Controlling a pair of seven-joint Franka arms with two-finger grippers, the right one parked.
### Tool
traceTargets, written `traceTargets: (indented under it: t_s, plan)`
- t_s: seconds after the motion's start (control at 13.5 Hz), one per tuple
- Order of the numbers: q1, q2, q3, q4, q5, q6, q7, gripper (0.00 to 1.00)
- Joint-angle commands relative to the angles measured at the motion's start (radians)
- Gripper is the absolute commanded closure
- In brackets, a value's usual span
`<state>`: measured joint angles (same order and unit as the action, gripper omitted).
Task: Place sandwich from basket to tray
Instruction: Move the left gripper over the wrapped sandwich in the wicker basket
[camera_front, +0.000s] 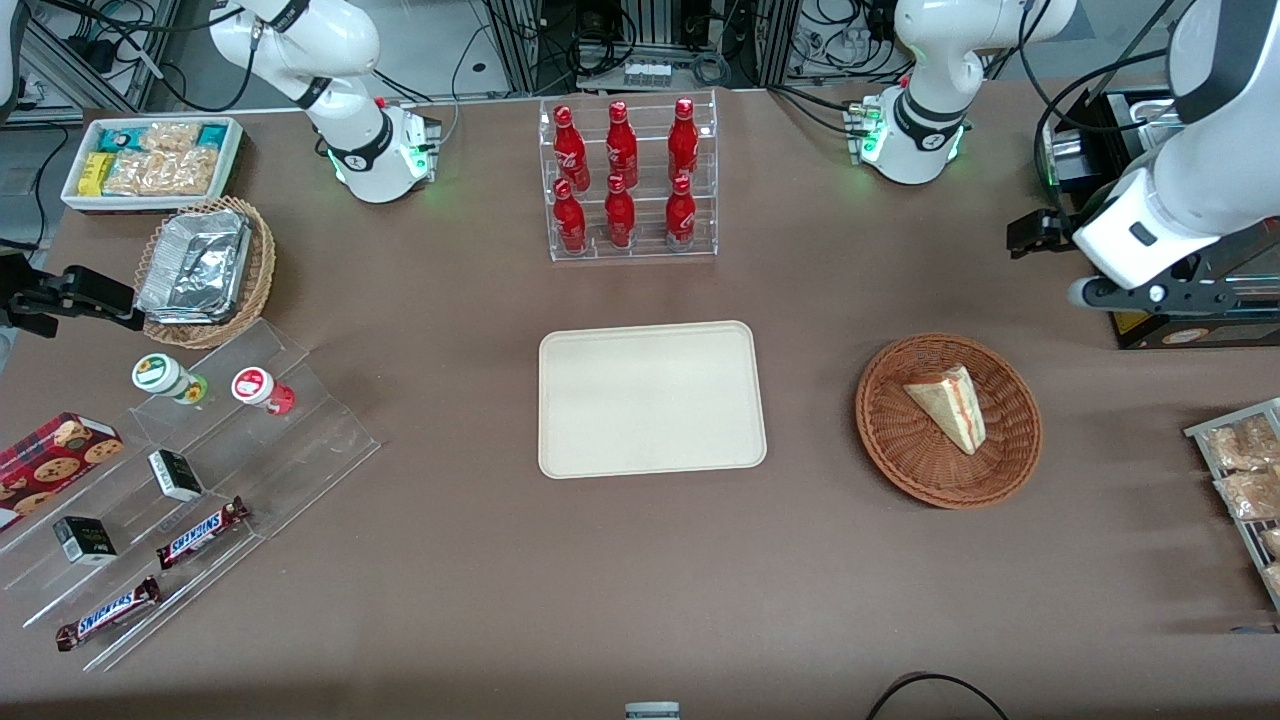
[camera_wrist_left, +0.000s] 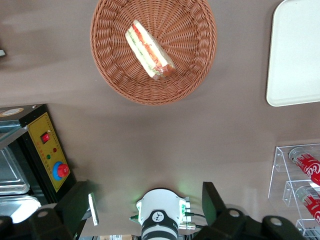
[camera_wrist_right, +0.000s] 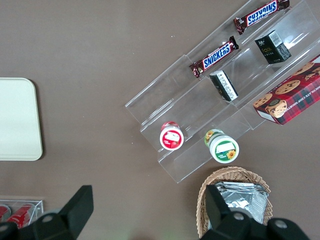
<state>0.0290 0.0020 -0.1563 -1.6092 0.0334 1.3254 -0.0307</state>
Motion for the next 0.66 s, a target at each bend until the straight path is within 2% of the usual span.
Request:
traceTargets:
  t_s: [0.0,0.3,0.59]
  plan:
    - [0.002,-0.011,0.001,0.017,0.016,-0.019,-0.014,0.0]
    - [0.0,0.01,-0.003,-0.01,0.019,0.004,-0.015,0.0]
    - [-0.003,0.01,-0.003,-0.148,0.016,0.153,-0.017,0.0]
